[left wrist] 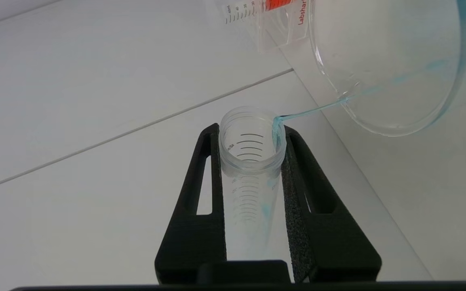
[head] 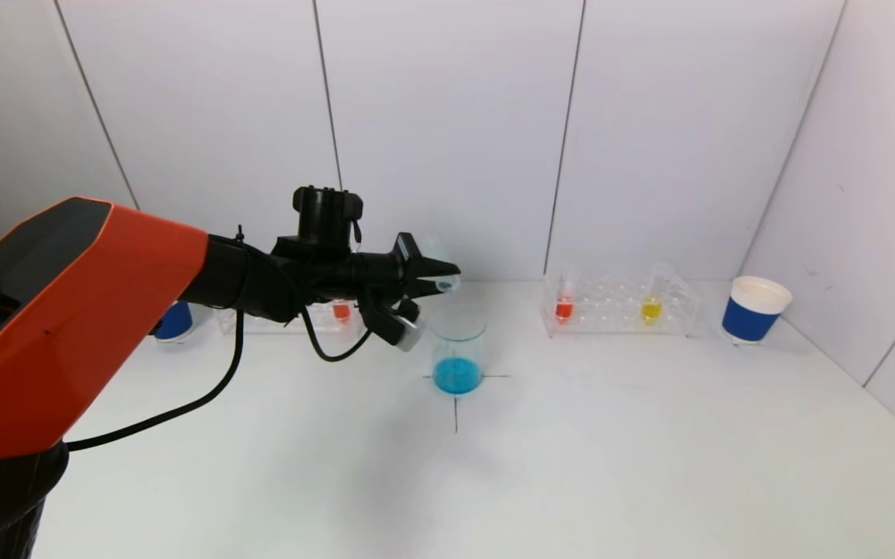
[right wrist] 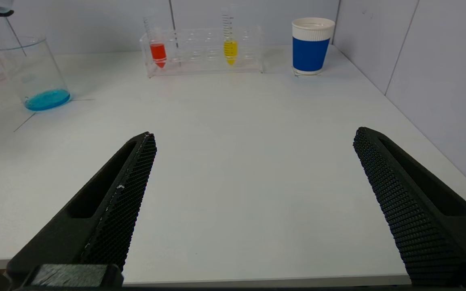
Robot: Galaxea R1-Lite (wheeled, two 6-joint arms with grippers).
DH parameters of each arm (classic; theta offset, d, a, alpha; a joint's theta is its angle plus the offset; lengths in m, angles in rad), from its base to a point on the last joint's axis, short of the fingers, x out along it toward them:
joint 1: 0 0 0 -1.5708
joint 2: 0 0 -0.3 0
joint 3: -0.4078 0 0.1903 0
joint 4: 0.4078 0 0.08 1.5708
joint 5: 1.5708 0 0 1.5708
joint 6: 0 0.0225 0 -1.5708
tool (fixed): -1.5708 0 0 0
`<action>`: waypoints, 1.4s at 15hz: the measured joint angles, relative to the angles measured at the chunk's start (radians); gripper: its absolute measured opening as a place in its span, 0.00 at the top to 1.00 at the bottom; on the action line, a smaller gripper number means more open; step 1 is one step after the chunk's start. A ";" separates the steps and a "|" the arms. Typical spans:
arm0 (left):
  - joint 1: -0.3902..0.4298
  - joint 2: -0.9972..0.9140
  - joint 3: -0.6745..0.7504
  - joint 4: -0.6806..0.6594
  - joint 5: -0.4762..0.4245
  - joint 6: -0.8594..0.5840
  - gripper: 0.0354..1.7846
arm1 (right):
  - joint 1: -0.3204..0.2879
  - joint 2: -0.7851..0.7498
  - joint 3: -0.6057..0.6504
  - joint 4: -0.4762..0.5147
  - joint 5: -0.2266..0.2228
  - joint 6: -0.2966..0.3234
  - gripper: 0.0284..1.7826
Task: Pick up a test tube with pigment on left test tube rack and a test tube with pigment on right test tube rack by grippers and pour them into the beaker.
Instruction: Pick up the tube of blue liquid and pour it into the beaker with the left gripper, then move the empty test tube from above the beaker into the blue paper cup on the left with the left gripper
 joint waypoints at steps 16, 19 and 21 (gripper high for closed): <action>-0.006 -0.051 0.037 -0.007 0.020 -0.161 0.77 | 0.000 0.000 0.000 0.000 0.000 0.000 0.00; -0.011 -0.097 0.025 0.000 0.086 -0.354 0.77 | 0.000 0.000 0.000 0.000 0.000 0.000 0.00; -0.012 -0.117 -0.014 0.005 0.129 -0.461 0.77 | -0.001 0.000 0.000 0.000 0.000 0.000 0.00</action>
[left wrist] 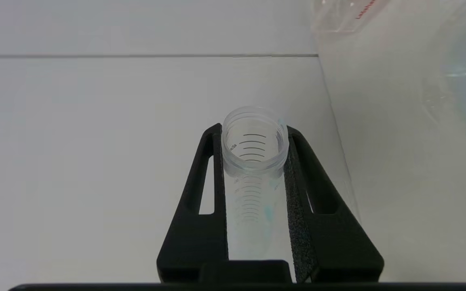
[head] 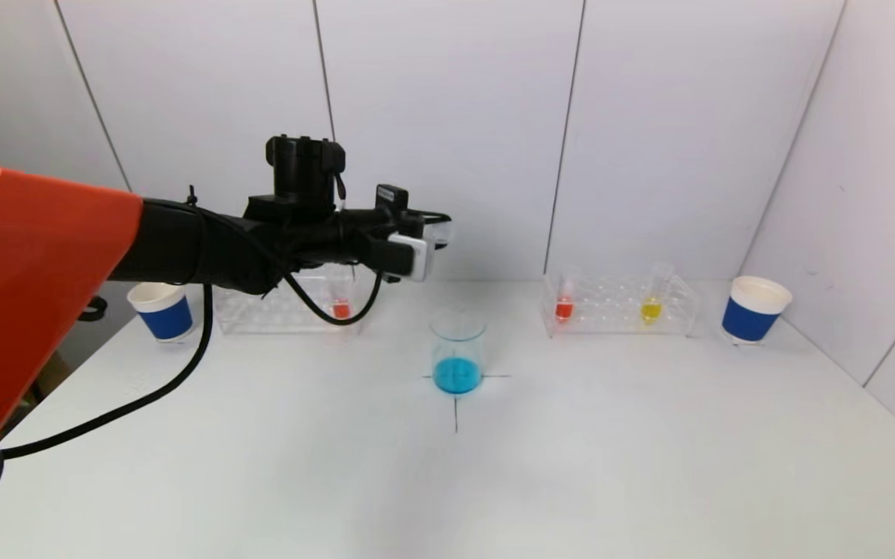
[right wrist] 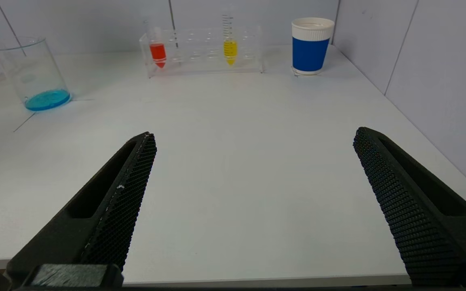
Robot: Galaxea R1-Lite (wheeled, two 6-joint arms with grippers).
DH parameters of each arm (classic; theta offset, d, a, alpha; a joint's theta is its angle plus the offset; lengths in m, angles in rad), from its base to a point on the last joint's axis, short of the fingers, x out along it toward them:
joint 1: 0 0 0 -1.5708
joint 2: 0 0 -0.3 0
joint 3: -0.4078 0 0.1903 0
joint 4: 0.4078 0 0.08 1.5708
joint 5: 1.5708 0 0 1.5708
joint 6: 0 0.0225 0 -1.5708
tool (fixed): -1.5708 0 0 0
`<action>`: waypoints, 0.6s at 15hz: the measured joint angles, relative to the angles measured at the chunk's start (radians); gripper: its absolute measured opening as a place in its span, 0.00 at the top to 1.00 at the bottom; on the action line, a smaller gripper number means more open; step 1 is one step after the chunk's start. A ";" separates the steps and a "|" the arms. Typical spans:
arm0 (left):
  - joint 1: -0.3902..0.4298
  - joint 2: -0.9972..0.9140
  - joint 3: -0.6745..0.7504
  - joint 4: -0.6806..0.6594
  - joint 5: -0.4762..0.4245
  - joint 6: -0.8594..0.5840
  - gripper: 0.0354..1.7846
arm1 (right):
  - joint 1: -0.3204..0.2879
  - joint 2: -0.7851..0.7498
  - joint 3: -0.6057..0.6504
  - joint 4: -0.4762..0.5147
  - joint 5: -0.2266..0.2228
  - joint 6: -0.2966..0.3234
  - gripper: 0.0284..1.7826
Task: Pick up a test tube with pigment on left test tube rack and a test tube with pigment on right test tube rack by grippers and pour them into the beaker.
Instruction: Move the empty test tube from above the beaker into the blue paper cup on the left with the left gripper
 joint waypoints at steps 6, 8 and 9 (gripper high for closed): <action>0.008 -0.014 -0.248 0.144 0.146 -0.224 0.77 | 0.000 0.000 0.000 0.000 0.000 0.000 0.00; 0.008 -0.012 -0.316 0.151 0.235 -0.341 0.77 | 0.001 0.000 0.000 0.000 0.000 0.000 0.00; 0.008 -0.011 -0.341 0.155 0.278 -0.410 0.77 | 0.000 0.000 0.000 0.000 0.000 0.000 0.00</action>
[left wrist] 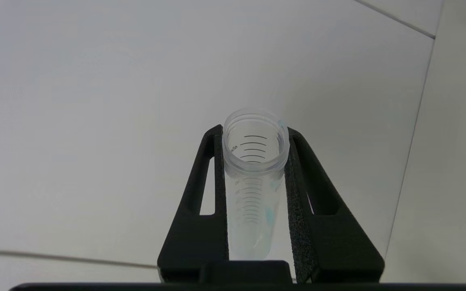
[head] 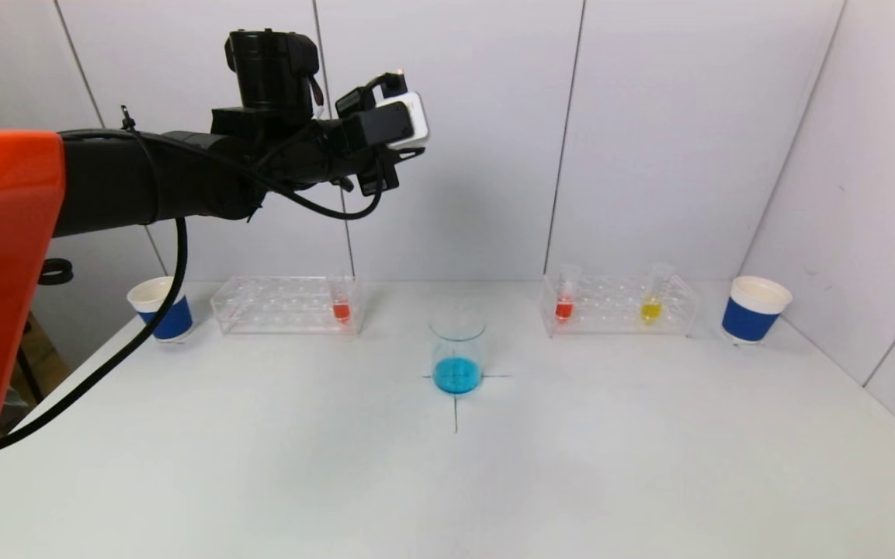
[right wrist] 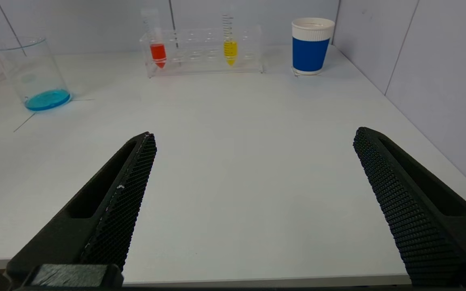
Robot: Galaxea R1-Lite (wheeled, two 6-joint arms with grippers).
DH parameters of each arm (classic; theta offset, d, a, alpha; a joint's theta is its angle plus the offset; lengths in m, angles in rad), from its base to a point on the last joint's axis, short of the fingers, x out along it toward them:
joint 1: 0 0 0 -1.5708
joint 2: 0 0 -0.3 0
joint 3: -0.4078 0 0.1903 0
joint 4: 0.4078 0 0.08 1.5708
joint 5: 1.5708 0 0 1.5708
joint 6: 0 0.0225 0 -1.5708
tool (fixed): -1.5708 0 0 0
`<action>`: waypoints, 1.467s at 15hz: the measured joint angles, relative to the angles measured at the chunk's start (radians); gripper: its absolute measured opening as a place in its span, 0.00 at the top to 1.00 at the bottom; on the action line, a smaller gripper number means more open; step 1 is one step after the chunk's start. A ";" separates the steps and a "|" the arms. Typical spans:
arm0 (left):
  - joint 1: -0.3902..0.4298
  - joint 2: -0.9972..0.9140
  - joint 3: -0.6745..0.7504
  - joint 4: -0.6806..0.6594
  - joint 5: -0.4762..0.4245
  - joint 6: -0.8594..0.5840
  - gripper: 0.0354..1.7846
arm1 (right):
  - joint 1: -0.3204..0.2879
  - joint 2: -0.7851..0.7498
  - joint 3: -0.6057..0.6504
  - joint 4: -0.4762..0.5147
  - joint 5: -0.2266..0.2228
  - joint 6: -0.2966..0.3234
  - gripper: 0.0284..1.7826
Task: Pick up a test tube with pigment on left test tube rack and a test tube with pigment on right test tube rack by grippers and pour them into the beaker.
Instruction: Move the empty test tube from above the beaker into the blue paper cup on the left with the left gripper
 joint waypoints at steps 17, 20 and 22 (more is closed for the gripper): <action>0.270 -0.175 -0.079 0.021 0.731 -0.786 0.77 | 0.001 0.000 0.000 0.000 0.000 0.000 0.00; 0.379 -0.200 -0.079 0.079 0.736 -0.874 0.77 | 0.000 0.000 0.000 -0.001 0.000 0.000 0.00; 0.437 -0.210 -0.074 0.134 0.736 -0.956 0.77 | 0.000 0.000 0.000 0.000 0.000 0.000 0.00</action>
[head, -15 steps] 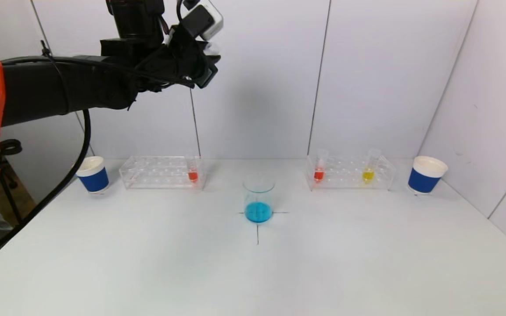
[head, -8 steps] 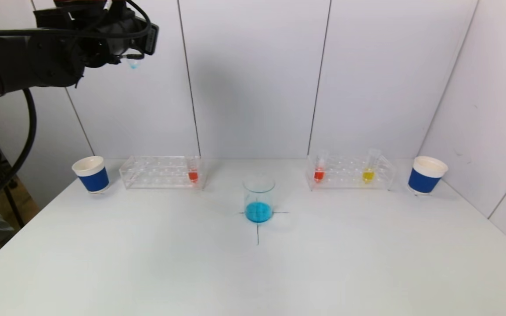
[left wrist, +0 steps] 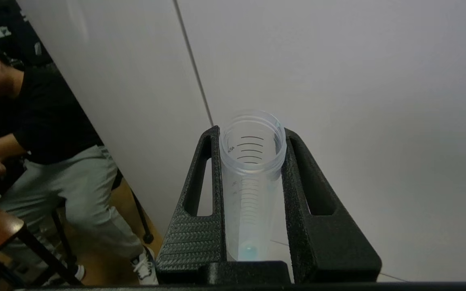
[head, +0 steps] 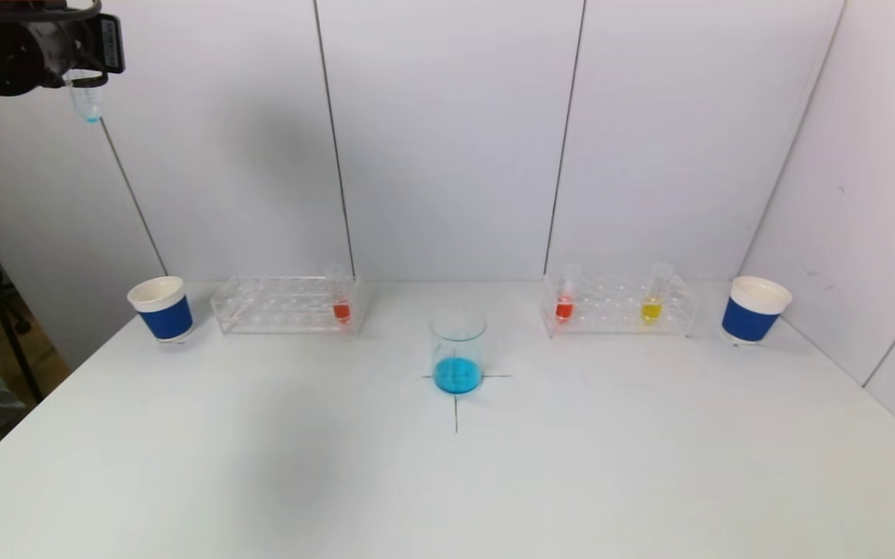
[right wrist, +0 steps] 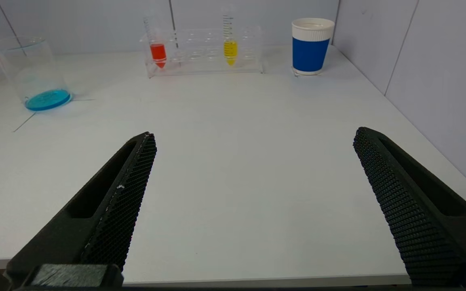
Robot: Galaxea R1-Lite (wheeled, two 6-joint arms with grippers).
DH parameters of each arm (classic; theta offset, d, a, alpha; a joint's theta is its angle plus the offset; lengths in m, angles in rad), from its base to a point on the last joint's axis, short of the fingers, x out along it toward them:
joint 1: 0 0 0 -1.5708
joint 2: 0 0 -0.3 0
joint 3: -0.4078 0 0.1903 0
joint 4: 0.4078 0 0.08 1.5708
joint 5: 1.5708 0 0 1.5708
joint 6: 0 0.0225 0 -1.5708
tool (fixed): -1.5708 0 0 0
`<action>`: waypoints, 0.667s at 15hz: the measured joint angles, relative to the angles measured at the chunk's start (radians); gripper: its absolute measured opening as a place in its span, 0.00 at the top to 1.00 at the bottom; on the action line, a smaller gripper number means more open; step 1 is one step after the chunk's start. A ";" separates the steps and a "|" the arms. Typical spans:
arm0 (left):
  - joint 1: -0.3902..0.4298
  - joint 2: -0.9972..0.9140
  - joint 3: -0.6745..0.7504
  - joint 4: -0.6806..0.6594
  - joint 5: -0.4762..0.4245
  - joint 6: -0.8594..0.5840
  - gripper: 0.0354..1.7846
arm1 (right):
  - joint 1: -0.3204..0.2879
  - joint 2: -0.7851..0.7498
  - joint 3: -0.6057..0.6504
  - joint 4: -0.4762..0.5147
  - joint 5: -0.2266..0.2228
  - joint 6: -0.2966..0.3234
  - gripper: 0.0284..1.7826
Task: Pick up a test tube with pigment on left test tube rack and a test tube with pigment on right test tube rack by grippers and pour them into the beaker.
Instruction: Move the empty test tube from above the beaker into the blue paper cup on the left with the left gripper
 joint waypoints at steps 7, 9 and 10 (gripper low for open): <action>0.148 0.035 0.011 0.061 -0.014 -0.148 0.77 | 0.000 0.000 0.000 0.000 0.000 0.000 0.00; 0.162 0.054 0.026 0.056 -0.026 -0.176 0.77 | 0.000 0.000 0.000 0.000 0.000 0.000 0.00; 0.163 0.060 0.038 0.054 -0.037 -0.181 0.77 | 0.000 0.000 0.000 0.000 0.000 0.000 0.00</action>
